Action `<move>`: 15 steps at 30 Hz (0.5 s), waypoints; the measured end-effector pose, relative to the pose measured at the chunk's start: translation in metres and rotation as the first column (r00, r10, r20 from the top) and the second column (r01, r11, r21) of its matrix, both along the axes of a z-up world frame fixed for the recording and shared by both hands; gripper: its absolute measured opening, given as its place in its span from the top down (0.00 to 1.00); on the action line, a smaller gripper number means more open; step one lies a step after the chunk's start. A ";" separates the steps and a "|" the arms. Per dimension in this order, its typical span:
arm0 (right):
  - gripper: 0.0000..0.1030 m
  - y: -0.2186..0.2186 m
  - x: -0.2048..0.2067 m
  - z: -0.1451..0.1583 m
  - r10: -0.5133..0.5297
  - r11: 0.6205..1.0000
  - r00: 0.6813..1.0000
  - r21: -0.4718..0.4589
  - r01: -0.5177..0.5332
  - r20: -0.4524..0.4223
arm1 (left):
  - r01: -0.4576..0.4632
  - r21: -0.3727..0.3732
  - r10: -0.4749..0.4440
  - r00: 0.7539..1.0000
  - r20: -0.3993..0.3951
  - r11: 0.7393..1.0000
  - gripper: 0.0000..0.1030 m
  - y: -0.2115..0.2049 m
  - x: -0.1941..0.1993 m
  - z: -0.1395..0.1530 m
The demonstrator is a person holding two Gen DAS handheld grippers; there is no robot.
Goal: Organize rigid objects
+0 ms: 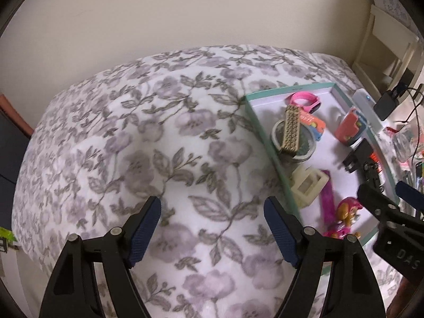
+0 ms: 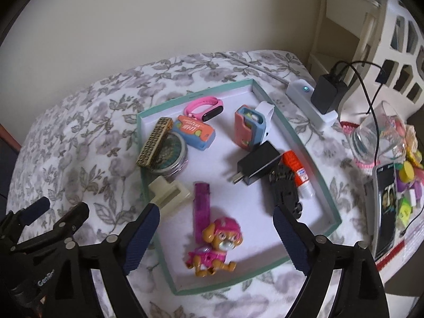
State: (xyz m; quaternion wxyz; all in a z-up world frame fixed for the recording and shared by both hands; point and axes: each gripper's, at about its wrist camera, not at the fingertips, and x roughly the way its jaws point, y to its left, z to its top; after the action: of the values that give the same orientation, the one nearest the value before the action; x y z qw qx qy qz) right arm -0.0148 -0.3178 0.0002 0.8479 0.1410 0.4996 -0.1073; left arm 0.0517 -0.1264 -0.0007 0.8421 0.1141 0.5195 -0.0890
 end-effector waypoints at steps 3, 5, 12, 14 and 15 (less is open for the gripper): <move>0.13 0.002 -0.008 0.000 -0.007 1.000 1.000 0.004 0.007 0.015 | 0.000 0.015 0.000 1.000 -0.001 1.000 0.22 0.005 -0.007 -0.001; 0.13 0.004 -0.013 0.000 -0.009 1.000 1.000 0.010 0.009 0.026 | -0.003 0.024 0.004 1.000 0.000 1.000 0.22 0.008 -0.010 -0.002; 0.13 0.018 -0.026 -0.008 0.027 1.000 1.000 -0.012 -0.027 0.015 | -0.014 0.027 0.014 1.000 -0.010 1.000 0.22 0.016 -0.020 -0.004; 0.13 0.021 -0.029 -0.009 0.035 0.999 0.999 -0.019 -0.034 0.020 | -0.017 0.028 0.017 1.000 -0.011 0.999 0.22 0.017 -0.024 -0.004; 0.13 0.022 -0.030 -0.008 0.038 0.999 0.999 -0.024 -0.037 0.024 | -0.020 0.032 0.020 1.000 -0.007 0.999 0.22 0.018 -0.026 -0.004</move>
State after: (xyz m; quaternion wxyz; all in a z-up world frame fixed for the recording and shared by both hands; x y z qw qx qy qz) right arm -0.0452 -0.2954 -0.0081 0.8574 0.1228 0.4906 -0.0956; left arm 0.0254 -0.1080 -0.0048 0.8391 0.1220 0.5251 -0.0729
